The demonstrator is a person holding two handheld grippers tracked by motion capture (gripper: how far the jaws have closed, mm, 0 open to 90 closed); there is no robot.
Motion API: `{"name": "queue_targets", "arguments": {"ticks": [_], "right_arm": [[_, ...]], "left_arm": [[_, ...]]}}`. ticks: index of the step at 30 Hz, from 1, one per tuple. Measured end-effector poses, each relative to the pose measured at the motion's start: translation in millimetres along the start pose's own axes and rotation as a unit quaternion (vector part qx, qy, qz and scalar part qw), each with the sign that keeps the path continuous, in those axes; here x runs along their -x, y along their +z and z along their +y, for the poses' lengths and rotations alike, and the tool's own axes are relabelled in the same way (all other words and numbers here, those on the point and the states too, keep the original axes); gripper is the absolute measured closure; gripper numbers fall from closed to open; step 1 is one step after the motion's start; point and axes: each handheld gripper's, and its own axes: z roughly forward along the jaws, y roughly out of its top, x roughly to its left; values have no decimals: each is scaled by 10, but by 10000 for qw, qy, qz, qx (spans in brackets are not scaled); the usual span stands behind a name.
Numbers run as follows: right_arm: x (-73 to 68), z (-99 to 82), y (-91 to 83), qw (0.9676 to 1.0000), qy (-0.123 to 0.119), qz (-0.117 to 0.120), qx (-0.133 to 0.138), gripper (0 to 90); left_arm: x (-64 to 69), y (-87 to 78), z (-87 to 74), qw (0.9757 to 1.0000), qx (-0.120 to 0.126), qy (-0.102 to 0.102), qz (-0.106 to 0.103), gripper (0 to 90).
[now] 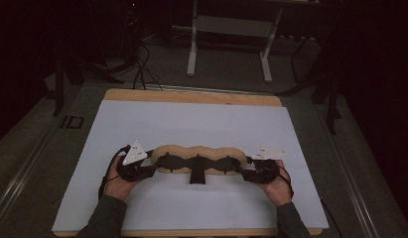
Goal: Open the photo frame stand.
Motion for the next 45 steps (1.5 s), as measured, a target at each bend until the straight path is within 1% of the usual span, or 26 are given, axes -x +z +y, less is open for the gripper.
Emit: {"name": "queue_targets", "arguments": {"ticks": [2,3,5,7,11,14,15,16,18,19,20,21,22,23,25,29,31,35,39,42,45], "right_arm": [[-4,19,20,9999,-87,-111,-16,489],[-3,29,31,9998,-129,-168,-4,485],[2,38,43,9995,-190,-234,9,482],[13,38,46,9994,-204,-263,40,481],[44,33,57,9993,-152,-334,83,476],[63,30,81,9990,-138,-414,109,467],[65,29,90,9989,-137,-439,109,466],[67,29,102,9988,-138,-455,100,461],[62,20,138,9987,-112,-485,61,456],[59,13,157,9987,-138,-490,18,453],[54,6,170,9986,-132,-506,-13,448],[50,2,170,9986,-109,-514,36,445],[56,5,168,9987,-84,-493,26,437],[58,2,169,9989,-38,-474,58,431],[55,-9,165,9990,71,-423,100,418],[41,-16,152,9991,127,-384,104,400],[32,-20,148,9991,126,-394,101,399],[18,-24,141,9990,182,-400,86,393],[6,-22,126,9989,209,-410,41,393],[10,-26,106,9988,302,-380,12,382],[23,-41,78,9981,378,-470,-78,361]], "left_arm": [[10,19,5,9999,-78,100,71,538],[18,24,9,9998,-87,149,114,541],[32,25,24,9996,-71,183,185,541],[34,35,50,9993,-57,270,245,541],[27,80,84,9988,-32,364,314,540],[58,94,94,9969,77,591,505,540],[63,95,96,9964,79,646,551,539],[61,103,92,9963,50,654,551,539],[57,130,69,9964,-52,633,554,538],[57,143,55,9966,-75,625,541,538],[58,146,40,9965,-50,615,562,537],[55,145,37,9969,-34,577,538,534],[56,143,37,9971,-35,550,524,532],[55,137,34,9974,-35,527,499,530],[58,125,21,9982,12,419,440,524],[57,95,11,9990,35,326,314,510],[50,87,5,9994,79,226,253,504],[56,69,-1,9995,94,175,227,496],[24,44,-8,9999,96,0,136,486],[-11,23,-19,9999,55,-142,12,474],[-41,-5,-24,9997,37,-249,-64,463]]}}
